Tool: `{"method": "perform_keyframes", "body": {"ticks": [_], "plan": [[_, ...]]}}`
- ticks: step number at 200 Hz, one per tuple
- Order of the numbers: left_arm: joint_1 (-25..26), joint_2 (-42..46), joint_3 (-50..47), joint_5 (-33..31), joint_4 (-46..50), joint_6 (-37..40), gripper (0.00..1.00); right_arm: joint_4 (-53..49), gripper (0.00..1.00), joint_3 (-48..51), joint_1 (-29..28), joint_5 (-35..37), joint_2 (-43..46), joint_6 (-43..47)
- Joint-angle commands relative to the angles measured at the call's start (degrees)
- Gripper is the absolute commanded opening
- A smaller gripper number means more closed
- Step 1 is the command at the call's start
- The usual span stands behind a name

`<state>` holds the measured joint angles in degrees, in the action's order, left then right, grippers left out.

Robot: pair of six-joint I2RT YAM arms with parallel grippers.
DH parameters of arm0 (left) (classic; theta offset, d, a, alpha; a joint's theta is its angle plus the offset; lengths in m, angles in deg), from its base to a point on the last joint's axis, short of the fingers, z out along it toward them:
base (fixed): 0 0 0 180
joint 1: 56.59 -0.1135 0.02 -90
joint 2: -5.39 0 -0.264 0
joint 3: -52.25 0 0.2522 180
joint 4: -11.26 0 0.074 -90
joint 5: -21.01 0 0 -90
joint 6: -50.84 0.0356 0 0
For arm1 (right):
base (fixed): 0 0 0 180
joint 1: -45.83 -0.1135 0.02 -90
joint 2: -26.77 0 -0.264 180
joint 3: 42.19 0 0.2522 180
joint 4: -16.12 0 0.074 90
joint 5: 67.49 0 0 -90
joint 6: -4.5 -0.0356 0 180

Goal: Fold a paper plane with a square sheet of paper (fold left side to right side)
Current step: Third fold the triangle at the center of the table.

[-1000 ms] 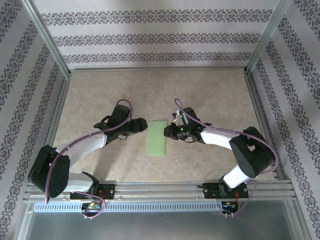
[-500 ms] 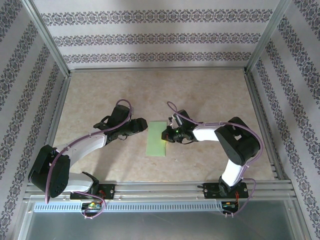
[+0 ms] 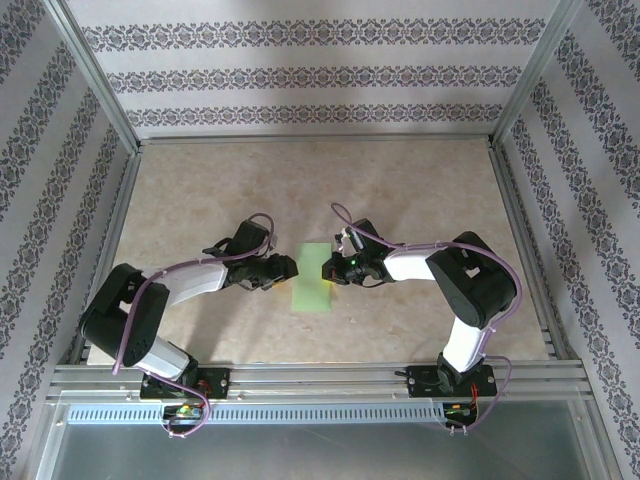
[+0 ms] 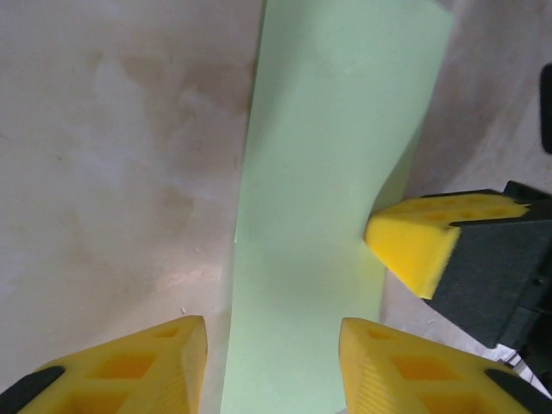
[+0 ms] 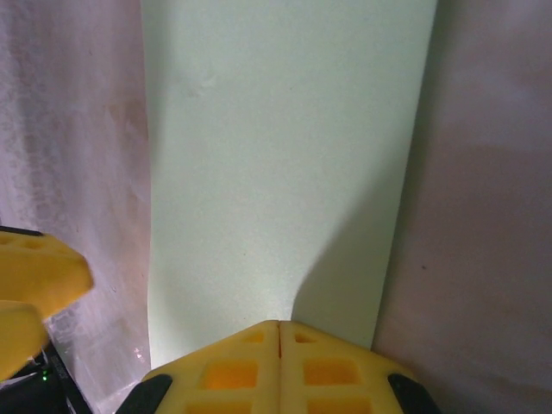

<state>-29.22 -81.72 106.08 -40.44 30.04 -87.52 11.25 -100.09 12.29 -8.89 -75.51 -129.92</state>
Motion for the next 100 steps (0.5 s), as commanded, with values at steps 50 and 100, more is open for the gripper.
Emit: {"method": "perform_keyframes", "body": {"ticks": [50,100], "plan": [[1.27,-4.55,1.12,2.90,-0.60,0.05,0.41,-1.59,0.00,-0.42,-0.01,0.99,-1.15,2.26],[1.99,-6.97,1.11,4.70,-3.83,-1.07,0.35,-1.59,0.00,-0.34,0.14,0.90,-1.19,2.32]]}}
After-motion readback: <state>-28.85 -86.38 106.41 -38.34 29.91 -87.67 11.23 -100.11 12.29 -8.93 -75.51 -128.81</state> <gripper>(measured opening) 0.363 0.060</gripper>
